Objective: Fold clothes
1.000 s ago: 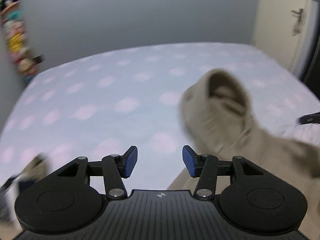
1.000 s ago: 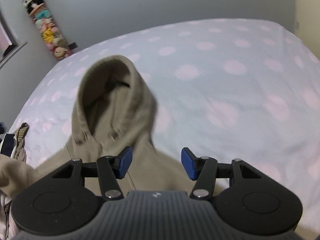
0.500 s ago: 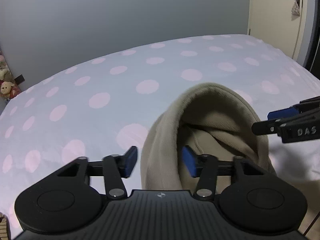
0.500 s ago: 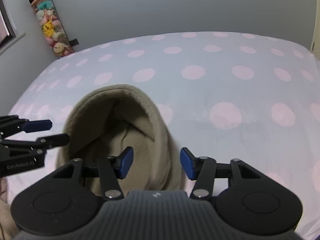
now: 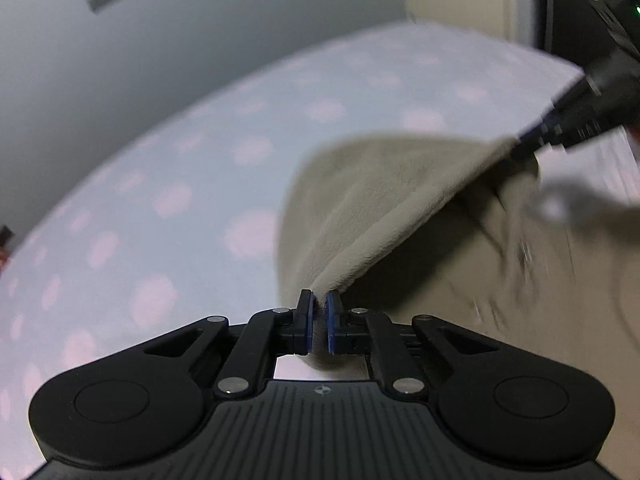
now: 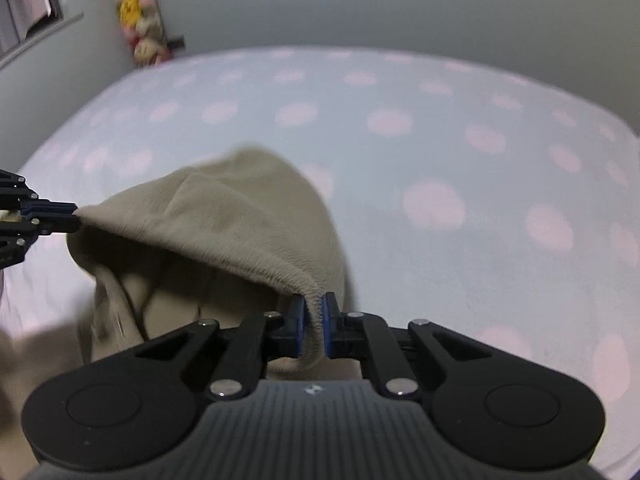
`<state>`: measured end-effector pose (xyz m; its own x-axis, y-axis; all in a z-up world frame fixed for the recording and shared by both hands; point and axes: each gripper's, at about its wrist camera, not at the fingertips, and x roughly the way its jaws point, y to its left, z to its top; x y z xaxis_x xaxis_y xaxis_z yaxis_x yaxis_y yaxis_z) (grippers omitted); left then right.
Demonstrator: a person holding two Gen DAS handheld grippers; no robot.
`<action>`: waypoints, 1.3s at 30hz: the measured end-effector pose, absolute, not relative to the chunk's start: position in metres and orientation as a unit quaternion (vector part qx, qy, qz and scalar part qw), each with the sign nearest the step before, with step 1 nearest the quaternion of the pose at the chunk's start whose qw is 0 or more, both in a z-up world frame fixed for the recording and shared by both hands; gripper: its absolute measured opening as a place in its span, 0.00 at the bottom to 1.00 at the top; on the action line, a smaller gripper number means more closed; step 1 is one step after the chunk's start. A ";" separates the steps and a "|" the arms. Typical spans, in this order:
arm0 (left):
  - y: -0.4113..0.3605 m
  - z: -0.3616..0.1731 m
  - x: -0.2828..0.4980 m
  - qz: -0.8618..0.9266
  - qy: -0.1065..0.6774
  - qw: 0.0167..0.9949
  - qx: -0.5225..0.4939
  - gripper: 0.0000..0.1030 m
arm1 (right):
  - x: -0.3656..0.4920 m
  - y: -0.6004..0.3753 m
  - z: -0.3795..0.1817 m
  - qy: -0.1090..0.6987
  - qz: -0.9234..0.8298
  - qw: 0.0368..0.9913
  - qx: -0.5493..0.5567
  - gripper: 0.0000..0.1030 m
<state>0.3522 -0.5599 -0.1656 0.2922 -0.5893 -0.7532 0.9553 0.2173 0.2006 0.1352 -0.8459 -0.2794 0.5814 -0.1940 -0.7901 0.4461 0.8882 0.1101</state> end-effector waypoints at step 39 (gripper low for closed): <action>-0.570 -0.269 0.400 -0.490 0.456 0.739 0.083 0.35 | 0.163 -0.886 -0.361 0.360 -0.170 0.846 0.355 0.25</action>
